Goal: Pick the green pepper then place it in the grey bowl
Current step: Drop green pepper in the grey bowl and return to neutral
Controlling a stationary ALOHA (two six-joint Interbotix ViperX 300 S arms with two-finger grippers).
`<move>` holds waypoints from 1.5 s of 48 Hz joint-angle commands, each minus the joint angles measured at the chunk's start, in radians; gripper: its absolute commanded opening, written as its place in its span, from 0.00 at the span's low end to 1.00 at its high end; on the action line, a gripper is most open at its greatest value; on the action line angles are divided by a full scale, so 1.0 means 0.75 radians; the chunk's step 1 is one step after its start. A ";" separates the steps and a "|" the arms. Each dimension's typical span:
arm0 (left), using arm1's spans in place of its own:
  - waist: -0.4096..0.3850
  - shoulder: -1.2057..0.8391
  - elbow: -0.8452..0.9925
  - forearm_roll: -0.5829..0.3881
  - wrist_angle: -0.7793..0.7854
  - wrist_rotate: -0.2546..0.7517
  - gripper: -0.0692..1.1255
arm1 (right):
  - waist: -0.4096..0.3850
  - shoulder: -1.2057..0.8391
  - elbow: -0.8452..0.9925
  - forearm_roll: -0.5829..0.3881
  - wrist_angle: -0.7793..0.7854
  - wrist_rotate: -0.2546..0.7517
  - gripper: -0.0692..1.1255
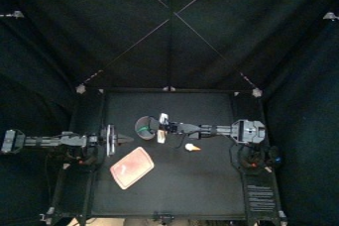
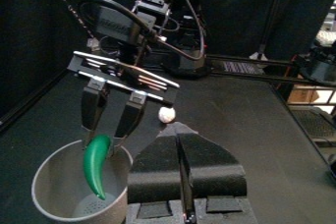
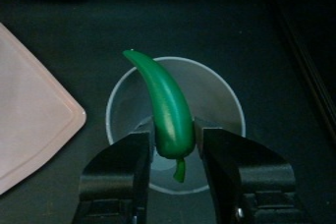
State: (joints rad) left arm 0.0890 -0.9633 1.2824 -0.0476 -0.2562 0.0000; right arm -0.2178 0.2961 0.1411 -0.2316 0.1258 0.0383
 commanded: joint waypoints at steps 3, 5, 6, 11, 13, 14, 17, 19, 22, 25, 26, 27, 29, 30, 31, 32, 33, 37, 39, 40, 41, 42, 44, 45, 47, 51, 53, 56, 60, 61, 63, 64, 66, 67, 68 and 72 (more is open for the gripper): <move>-0.002 0.006 -0.016 -0.002 -0.006 0.002 0.15 | -0.002 -0.033 -0.025 0.006 -0.004 0.000 0.66; 0.000 0.004 -0.016 -0.002 -0.004 0.002 0.15 | -0.002 -0.033 -0.025 0.006 -0.004 0.000 0.68; -0.002 0.006 -0.016 -0.002 -0.006 0.002 0.15 | -0.002 -0.033 -0.025 0.006 -0.004 0.000 0.69; 0.000 0.006 -0.016 -0.002 -0.006 0.002 0.15 | -0.002 -0.033 -0.020 0.008 -0.004 0.002 0.73; 0.000 0.004 -0.016 -0.002 -0.006 0.002 0.15 | -0.002 -0.033 -0.018 0.008 -0.004 0.002 0.73; -0.002 0.006 -0.016 -0.002 -0.006 0.002 0.15 | -0.002 -0.033 -0.018 0.008 -0.004 0.002 0.73; 0.000 0.004 -0.016 -0.002 -0.006 0.002 0.15 | -0.002 -0.033 -0.014 0.008 -0.004 0.002 0.73; 0.000 0.004 -0.016 -0.002 -0.006 0.002 0.15 | -0.002 -0.035 -0.014 0.008 -0.004 0.002 0.73; 0.000 0.004 -0.016 -0.002 -0.006 0.002 0.15 | -0.002 -0.039 -0.012 0.010 -0.004 0.000 0.73; 0.000 0.004 -0.016 -0.002 -0.006 0.002 0.15 | 0.000 -0.051 -0.008 0.010 -0.006 -0.002 0.73; 0.000 0.006 -0.016 -0.002 -0.006 0.002 0.15 | 0.000 -0.059 -0.006 0.008 -0.006 -0.002 0.73; 0.000 0.006 -0.016 -0.002 -0.004 0.002 0.15 | 0.002 -0.065 -0.002 0.010 -0.008 -0.002 0.73; 0.000 0.006 -0.016 -0.002 -0.006 0.002 0.15 | 0.006 -0.086 0.010 0.006 -0.012 -0.002 0.73; 0.000 0.006 -0.016 -0.002 -0.006 0.002 0.15 | 0.010 -0.096 0.016 0.006 -0.016 -0.002 0.73; 0.000 0.004 -0.016 -0.002 -0.006 0.002 0.15 | 0.016 -0.106 0.025 0.006 -0.020 -0.002 0.73; 0.000 0.006 -0.016 -0.002 -0.006 0.002 0.15 | 0.020 -0.119 0.035 0.006 -0.027 -0.002 0.73; 0.000 0.006 -0.016 -0.002 -0.006 0.002 0.15 | 0.027 -0.131 0.045 0.006 -0.033 -0.002 0.73; 0.002 0.006 -0.014 -0.002 -0.006 0.004 0.15 | 0.053 -0.194 0.104 0.010 -0.076 0.000 0.73; 0.004 0.006 -0.016 -0.002 -0.006 0.004 0.15 | 0.065 -0.225 0.137 0.010 -0.104 0.002 0.73; 0.006 0.004 -0.016 -0.002 -0.006 0.002 0.15 | 0.070 -0.241 0.155 0.014 -0.121 0.002 0.73; 0.006 0.004 -0.016 0.000 -0.006 0.004 0.15 | 0.078 -0.256 0.172 0.016 -0.137 0.002 0.73; 0.006 0.006 -0.016 -0.002 -0.006 0.004 0.15 | 0.084 -0.270 0.192 0.022 -0.155 0.002 0.73; 0.006 0.004 -0.014 -0.002 -0.006 0.004 0.15 | 0.094 -0.301 0.231 0.037 -0.198 0.002 0.73; 0.006 0.006 -0.014 0.000 -0.006 0.004 0.15 | 0.096 -0.313 0.252 0.049 -0.223 0.002 0.73; 0.006 0.004 -0.014 0.000 -0.006 0.004 0.15 | 0.106 -0.340 0.295 0.074 -0.274 0.000 0.73; 0.006 0.004 -0.014 0.000 -0.006 0.004 0.15 | 0.115 -0.382 0.380 0.117 -0.378 0.000 0.73; 0.006 0.006 -0.014 -0.002 -0.006 0.004 0.15 | 0.121 -0.403 0.432 0.151 -0.446 0.000 0.73; 0.008 0.006 -0.014 -0.002 -0.006 0.004 0.15 | 0.129 -0.425 0.491 0.194 -0.526 0.000 0.73; 0.014 0.004 -0.014 -0.002 -0.006 0.004 0.15 | 0.139 -0.450 0.567 0.241 -0.628 0.000 0.73; 0.016 0.006 -0.014 -0.002 -0.006 0.004 0.15 | 0.141 -0.456 0.583 0.252 -0.650 0.000 0.73; 0.016 0.006 -0.014 -0.002 -0.006 0.004 0.15 | 0.147 -0.464 0.610 0.270 -0.699 0.000 0.73; 0.016 0.004 -0.012 -0.002 -0.006 0.004 0.15 | 0.149 -0.470 0.624 0.280 -0.722 0.000 0.73; 0.016 0.004 -0.012 -0.002 -0.006 0.004 0.15 | 0.155 -0.477 0.646 0.295 -0.765 0.000 0.73; 0.016 0.006 -0.010 -0.002 -0.004 0.004 0.15 | 0.157 -0.481 0.659 0.303 -0.783 0.000 0.73; 0.016 0.004 -0.010 -0.002 -0.006 0.004 0.15 | 0.160 -0.487 0.673 0.307 -0.810 0.000 0.73; 0.020 0.004 -0.002 -0.002 -0.006 0.004 0.15 | 0.162 -0.491 0.704 0.309 -0.849 -0.002 0.73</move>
State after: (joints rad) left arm 0.0997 -0.9633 1.2916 -0.0476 -0.2562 0.0015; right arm -0.0997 -0.0322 0.6611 -0.0046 -0.4725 0.0383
